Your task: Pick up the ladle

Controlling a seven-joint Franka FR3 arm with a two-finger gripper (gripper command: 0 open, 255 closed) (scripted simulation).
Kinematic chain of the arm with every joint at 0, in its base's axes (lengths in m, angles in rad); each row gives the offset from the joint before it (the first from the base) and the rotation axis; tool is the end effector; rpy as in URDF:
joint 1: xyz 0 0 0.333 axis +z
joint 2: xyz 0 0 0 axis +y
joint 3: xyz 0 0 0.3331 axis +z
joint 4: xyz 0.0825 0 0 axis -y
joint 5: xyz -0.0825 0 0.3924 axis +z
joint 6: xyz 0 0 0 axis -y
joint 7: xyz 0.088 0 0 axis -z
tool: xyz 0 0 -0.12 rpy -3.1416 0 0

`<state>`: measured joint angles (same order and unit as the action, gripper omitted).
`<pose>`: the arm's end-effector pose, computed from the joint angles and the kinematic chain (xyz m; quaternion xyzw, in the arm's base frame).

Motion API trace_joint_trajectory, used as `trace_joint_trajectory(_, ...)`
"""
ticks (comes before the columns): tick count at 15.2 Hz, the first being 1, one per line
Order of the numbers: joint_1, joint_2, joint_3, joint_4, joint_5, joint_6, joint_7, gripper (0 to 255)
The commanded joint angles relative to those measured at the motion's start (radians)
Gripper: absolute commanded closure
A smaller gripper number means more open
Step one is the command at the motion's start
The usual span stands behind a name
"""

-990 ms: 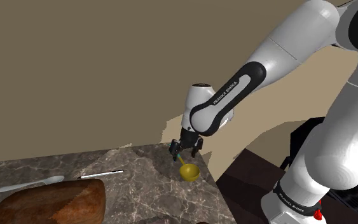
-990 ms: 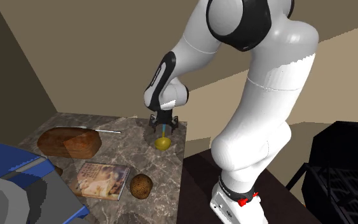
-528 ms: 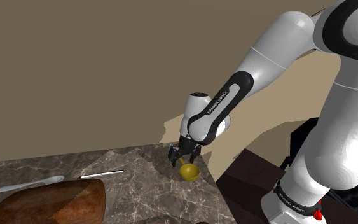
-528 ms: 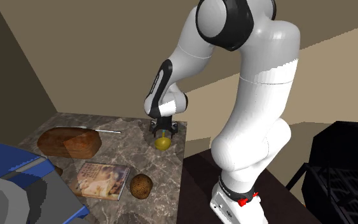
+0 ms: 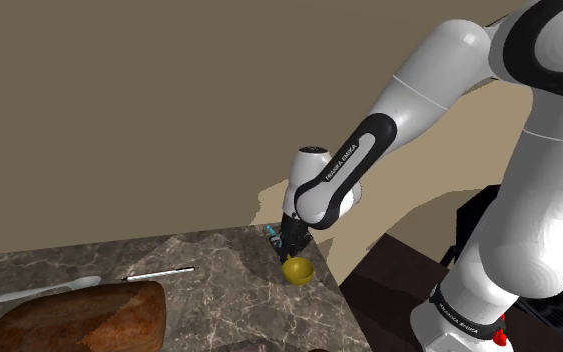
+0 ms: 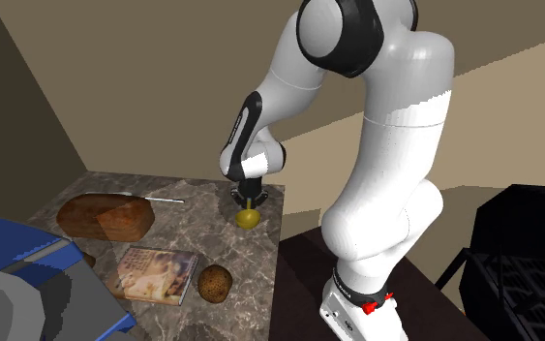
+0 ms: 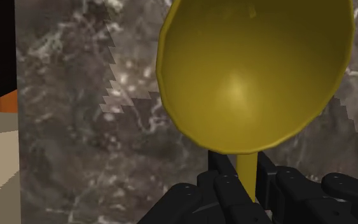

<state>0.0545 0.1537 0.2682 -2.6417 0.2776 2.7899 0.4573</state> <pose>0.4099 0.1299 0.1894 -0.9779 0.1976 0.0281 0.0617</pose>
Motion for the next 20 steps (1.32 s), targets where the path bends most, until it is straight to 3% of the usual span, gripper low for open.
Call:
trace_joint_trajectory(1, 0.000, 0.000, 0.000, 0.000, 0.000, 0.000, 0.000, 255)
trace_joint_trajectory(20, -0.006, -0.238, -0.001, 0.006, 0.006, -0.244, 0.020, 255)
